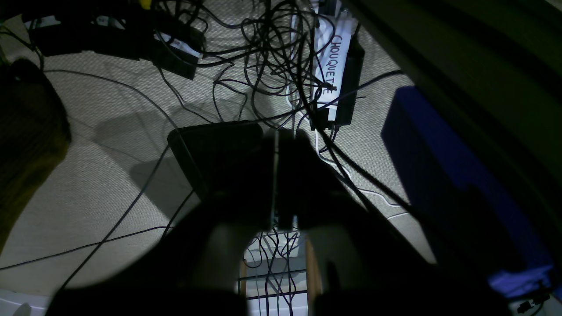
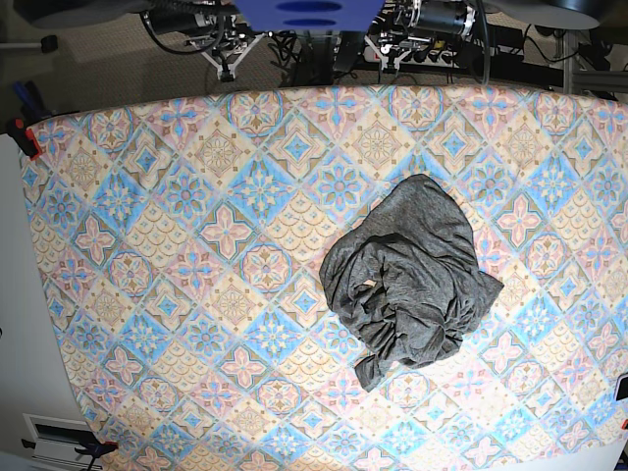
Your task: Layout the t-shirt on the table in an organized manner, then fold the t-shirt properly
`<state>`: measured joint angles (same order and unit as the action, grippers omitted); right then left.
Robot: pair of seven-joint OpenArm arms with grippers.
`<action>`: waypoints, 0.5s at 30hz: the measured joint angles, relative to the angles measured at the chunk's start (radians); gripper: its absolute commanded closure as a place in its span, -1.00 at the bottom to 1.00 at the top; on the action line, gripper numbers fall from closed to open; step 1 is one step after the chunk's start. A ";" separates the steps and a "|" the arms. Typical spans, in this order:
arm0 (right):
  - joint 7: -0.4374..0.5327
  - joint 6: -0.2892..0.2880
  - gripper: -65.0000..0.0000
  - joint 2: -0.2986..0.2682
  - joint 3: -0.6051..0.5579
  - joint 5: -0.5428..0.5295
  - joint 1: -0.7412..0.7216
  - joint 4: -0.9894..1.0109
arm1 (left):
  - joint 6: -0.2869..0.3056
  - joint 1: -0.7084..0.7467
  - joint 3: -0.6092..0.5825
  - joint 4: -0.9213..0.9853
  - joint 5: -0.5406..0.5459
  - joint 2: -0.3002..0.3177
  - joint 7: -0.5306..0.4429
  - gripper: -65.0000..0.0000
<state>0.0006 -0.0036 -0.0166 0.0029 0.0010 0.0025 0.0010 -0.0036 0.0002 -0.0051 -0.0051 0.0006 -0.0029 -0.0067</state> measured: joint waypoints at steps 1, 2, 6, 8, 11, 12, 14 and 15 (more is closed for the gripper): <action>0.000 0.002 1.00 0.000 0.000 0.000 0.000 0.000 | 0.000 0.000 0.000 0.000 0.000 0.000 0.000 0.98; 0.000 0.003 1.00 0.000 0.000 0.000 0.000 0.000 | 0.000 0.000 0.000 0.001 0.000 0.000 0.000 0.99; 0.000 0.003 1.00 0.000 0.000 0.000 0.000 0.000 | 0.000 0.000 0.000 0.001 0.000 0.001 0.000 0.99; 0.000 0.003 1.00 -0.001 0.000 0.000 0.000 0.000 | 0.000 0.000 0.000 0.001 0.000 0.002 0.000 0.99; 0.000 -0.003 1.00 -0.018 0.000 0.000 0.000 0.000 | 0.001 0.000 0.000 0.001 0.000 0.018 0.000 0.99; 0.000 0.000 1.00 -0.025 0.000 0.000 0.000 0.000 | 0.000 0.000 0.000 0.001 0.000 0.020 0.000 0.99; 0.000 0.003 1.00 -0.034 0.000 0.000 0.000 0.000 | 0.000 0.000 0.000 0.001 0.000 0.021 0.000 1.00; 0.000 0.004 1.00 -0.034 0.000 0.000 0.000 0.000 | 0.000 0.000 0.000 0.001 0.000 0.023 0.000 1.00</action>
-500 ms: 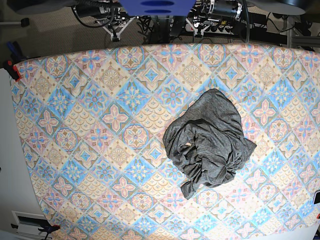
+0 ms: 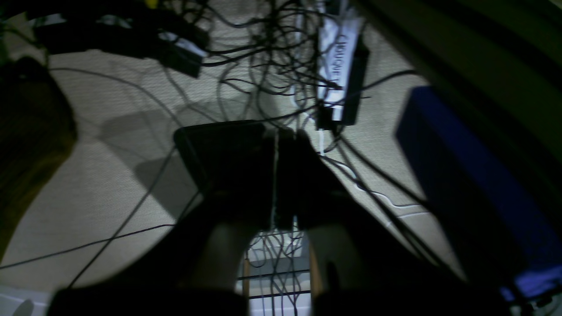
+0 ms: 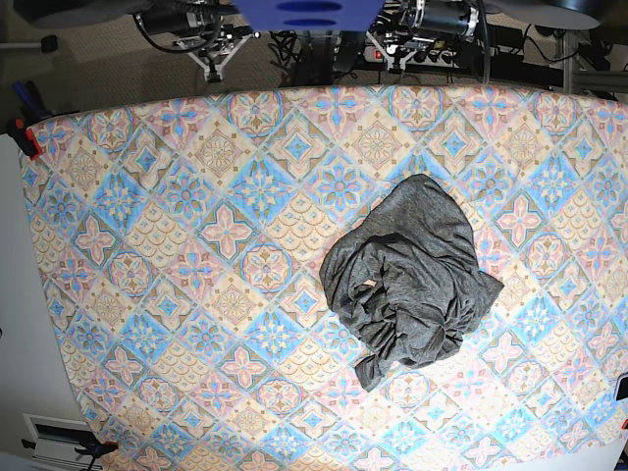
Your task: Layout the t-shirt on the table in an organized manner, then fold the t-shirt properly
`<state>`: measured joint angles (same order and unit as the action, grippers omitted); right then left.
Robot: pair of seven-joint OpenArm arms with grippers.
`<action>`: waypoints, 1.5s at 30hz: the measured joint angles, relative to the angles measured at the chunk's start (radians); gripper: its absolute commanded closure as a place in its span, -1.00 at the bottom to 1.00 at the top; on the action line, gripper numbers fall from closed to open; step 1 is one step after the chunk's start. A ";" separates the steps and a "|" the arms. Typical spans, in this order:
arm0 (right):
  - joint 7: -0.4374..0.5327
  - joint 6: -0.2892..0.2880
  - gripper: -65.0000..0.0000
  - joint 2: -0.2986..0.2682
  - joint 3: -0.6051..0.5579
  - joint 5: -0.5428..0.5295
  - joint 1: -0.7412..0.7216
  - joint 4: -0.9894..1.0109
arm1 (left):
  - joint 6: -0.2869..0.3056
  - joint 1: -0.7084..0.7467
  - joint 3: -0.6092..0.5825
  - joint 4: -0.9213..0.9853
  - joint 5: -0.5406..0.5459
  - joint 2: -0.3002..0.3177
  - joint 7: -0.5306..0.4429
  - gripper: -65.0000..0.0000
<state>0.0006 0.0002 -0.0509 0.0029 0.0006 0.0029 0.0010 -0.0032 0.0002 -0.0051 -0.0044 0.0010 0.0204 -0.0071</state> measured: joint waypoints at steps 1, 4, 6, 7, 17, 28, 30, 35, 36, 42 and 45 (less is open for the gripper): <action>0.000 0.000 1.00 0.001 0.001 0.000 0.000 0.000 | 0.000 0.000 0.000 0.000 0.000 0.002 0.000 1.00; 0.000 -0.010 1.00 0.006 0.027 0.000 0.002 0.000 | 0.000 0.001 0.000 0.000 0.000 0.003 -0.001 1.00; 0.040 -0.011 1.00 -0.003 0.077 0.000 0.004 -0.001 | 0.000 0.019 0.000 -0.006 0.000 0.013 -0.047 1.00; 0.075 -0.009 1.00 -0.015 0.103 0.000 0.011 -0.001 | 0.000 0.029 0.000 -0.006 0.000 0.016 -0.096 1.00; 0.523 -0.010 1.00 -0.030 0.166 0.003 0.205 0.002 | 0.005 0.230 0.000 0.002 0.000 0.046 -0.621 1.00; 0.966 -0.008 1.00 -0.037 0.171 0.000 0.280 0.000 | 0.000 0.290 0.000 -0.003 0.002 0.055 -1.028 1.00; 1.048 -0.007 1.00 -0.038 0.170 0.001 0.297 0.002 | 0.000 0.322 0.000 -0.008 0.003 0.055 -1.055 1.00; 1.130 -0.008 1.00 -0.046 0.170 0.001 0.305 -0.009 | 0.002 0.337 0.002 -0.045 0.003 0.055 -1.046 1.00; 1.130 -0.008 1.00 -0.046 0.171 0.000 0.309 -0.008 | 0.002 0.334 0.002 -0.045 0.003 0.055 -1.050 1.00; 1.124 -0.008 1.00 -0.044 0.171 0.001 0.326 -0.006 | 0.000 0.418 0.002 -0.159 0.003 0.072 -1.040 1.00; 1.129 -0.007 1.00 -0.046 0.171 0.001 0.320 -0.008 | 0.000 0.533 0.003 -0.391 0.010 0.074 -1.043 1.00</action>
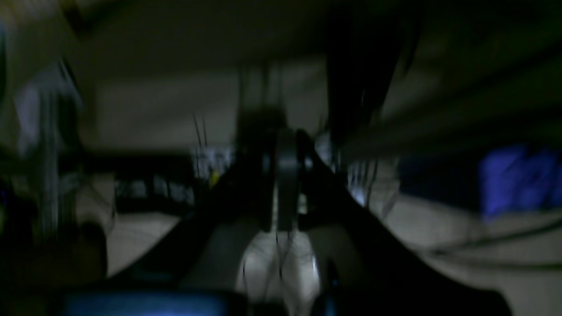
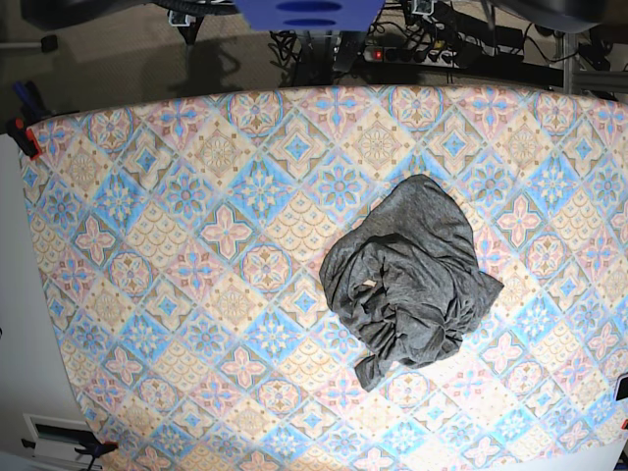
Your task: Layout the t-shirt on the table in an organized manner, then fold the t-shirt properly
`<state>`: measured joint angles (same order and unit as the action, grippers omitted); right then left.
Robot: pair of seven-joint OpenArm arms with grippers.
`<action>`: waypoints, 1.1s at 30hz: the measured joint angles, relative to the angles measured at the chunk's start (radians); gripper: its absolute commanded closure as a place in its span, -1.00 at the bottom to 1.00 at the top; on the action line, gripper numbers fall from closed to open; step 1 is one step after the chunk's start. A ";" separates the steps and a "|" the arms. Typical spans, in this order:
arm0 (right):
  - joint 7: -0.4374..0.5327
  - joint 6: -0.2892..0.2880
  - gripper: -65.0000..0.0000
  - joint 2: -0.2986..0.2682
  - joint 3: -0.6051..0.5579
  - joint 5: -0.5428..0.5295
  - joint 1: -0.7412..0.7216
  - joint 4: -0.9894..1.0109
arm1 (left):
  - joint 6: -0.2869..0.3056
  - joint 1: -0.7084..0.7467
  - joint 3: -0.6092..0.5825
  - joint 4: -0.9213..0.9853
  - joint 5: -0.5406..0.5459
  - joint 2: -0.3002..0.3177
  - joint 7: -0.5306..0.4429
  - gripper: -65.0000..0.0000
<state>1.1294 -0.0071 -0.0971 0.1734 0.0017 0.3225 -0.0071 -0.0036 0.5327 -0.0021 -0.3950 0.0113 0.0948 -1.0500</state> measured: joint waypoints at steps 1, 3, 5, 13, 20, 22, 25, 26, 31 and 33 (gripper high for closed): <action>0.000 -0.001 1.00 0.000 0.000 0.000 0.006 -0.006 | -0.001 0.041 0.006 -0.092 -0.002 0.000 0.005 1.00; -0.003 0.000 1.00 0.002 0.001 0.001 0.050 -0.056 | 0.000 0.121 0.033 -0.267 -0.003 0.000 -0.004 1.00; -0.013 0.001 1.00 0.003 0.001 0.002 0.108 -0.161 | 0.000 0.171 0.061 -0.392 -0.007 -0.004 0.003 1.00; -0.005 0.003 1.00 0.001 0.008 0.001 0.262 -0.630 | 0.000 0.240 0.077 -0.617 -0.004 -0.006 0.005 1.00; -0.014 0.006 0.99 0.072 0.161 0.000 0.372 -0.941 | 0.000 0.324 0.077 -0.861 -0.004 -0.006 0.006 1.00; -0.011 0.000 0.99 0.088 0.182 0.003 0.383 -1.007 | 0.000 0.338 0.076 -0.922 -0.008 -0.006 0.008 1.00; -0.010 -0.001 0.99 0.093 0.194 0.000 0.407 -1.080 | 0.000 0.352 0.076 -1.006 -0.007 -0.006 0.043 1.00; -0.013 -0.001 0.98 0.092 0.194 0.000 0.415 -1.101 | 0.000 0.353 0.076 -1.034 -0.007 -0.006 0.054 0.94; -0.016 -0.001 0.89 0.094 0.193 0.002 0.445 -1.230 | -0.001 0.360 0.076 -1.197 -0.007 -0.032 0.150 0.67; -0.016 -0.001 0.65 0.093 0.193 0.004 0.446 -1.283 | 0.000 0.360 0.077 -1.278 -0.008 -0.046 0.225 0.66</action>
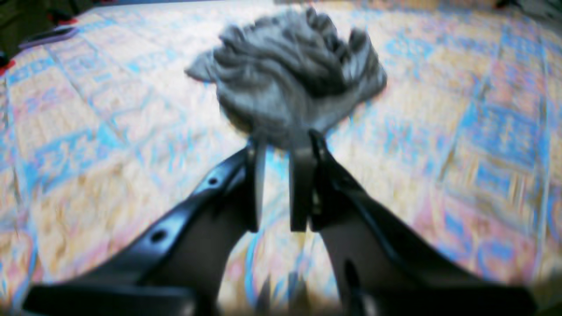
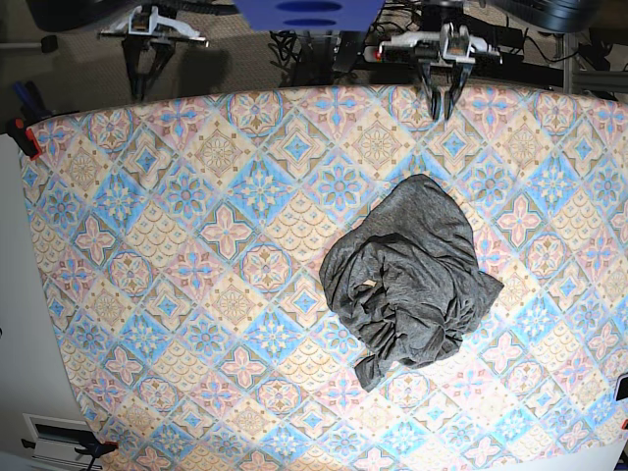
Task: Layout the t-shirt on the table in an organized manner, then fold the t-shirt properly
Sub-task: 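Lower the left gripper onto the crumpled grey t-shirt and grasp it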
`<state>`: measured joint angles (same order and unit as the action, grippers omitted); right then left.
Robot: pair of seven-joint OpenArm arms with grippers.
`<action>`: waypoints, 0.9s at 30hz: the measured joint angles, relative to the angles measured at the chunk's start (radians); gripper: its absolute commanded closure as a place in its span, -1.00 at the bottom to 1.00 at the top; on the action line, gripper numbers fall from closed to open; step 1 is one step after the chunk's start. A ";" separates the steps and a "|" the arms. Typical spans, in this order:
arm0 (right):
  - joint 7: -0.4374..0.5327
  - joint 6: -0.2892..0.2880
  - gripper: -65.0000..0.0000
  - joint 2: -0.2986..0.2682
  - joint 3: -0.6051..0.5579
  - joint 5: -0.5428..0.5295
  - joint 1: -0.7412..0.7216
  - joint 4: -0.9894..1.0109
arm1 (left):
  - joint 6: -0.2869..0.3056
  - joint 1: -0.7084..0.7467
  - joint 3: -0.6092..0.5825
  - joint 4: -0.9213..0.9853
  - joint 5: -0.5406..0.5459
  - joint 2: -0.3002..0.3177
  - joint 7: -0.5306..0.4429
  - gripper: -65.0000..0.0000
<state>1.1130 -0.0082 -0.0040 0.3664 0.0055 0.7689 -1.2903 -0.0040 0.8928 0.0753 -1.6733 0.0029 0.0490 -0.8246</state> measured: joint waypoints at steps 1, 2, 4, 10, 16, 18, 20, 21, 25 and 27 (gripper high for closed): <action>0.000 0.000 0.51 0.000 0.000 -0.003 0.002 -0.025 | 0.001 0.000 0.000 -0.046 -0.003 0.000 0.052 0.65; 0.006 -0.001 0.39 0.003 0.000 -0.004 0.003 -0.043 | 0.006 0.000 -0.001 -0.095 -0.003 0.001 0.111 0.65; -0.003 0.000 0.19 0.021 0.000 -0.004 0.003 -0.080 | 0.001 -0.002 -0.001 -0.209 -0.002 0.001 0.254 0.65; -0.147 0.000 0.13 0.031 -0.003 0.000 0.006 -0.207 | 0.001 -0.114 0.000 -0.426 -0.004 0.002 0.734 0.65; -0.432 -0.002 0.13 0.031 0.000 -0.003 0.005 -0.354 | -0.002 -0.296 0.059 -0.423 -0.007 0.004 1.068 0.65; -0.501 -0.005 0.13 0.029 -0.002 0.000 0.006 -0.391 | 0.001 -0.336 0.064 -0.422 -0.006 0.005 1.128 0.65; -0.579 -0.050 0.13 0.020 -0.002 -0.002 0.006 -0.419 | 0.007 -0.366 0.084 -0.422 -0.003 0.004 1.160 0.65; -0.618 -0.079 0.13 0.019 -0.011 -0.005 0.005 -0.436 | 0.002 -0.380 0.093 -0.422 -0.003 0.004 1.185 0.65; -0.785 -0.169 0.13 0.018 -0.080 -0.003 0.003 -0.501 | 0.007 -0.388 0.118 -0.423 -0.002 0.004 1.222 0.65; -0.864 -0.191 0.13 0.021 -0.122 0.000 0.002 -0.517 | 0.007 -0.396 0.123 -0.423 -0.003 0.004 1.230 0.65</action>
<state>0.2489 -0.1989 0.0174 0.2443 0.0059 0.7704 -1.8072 0.0032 0.4965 0.1986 -2.0960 0.0002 0.0532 0.4057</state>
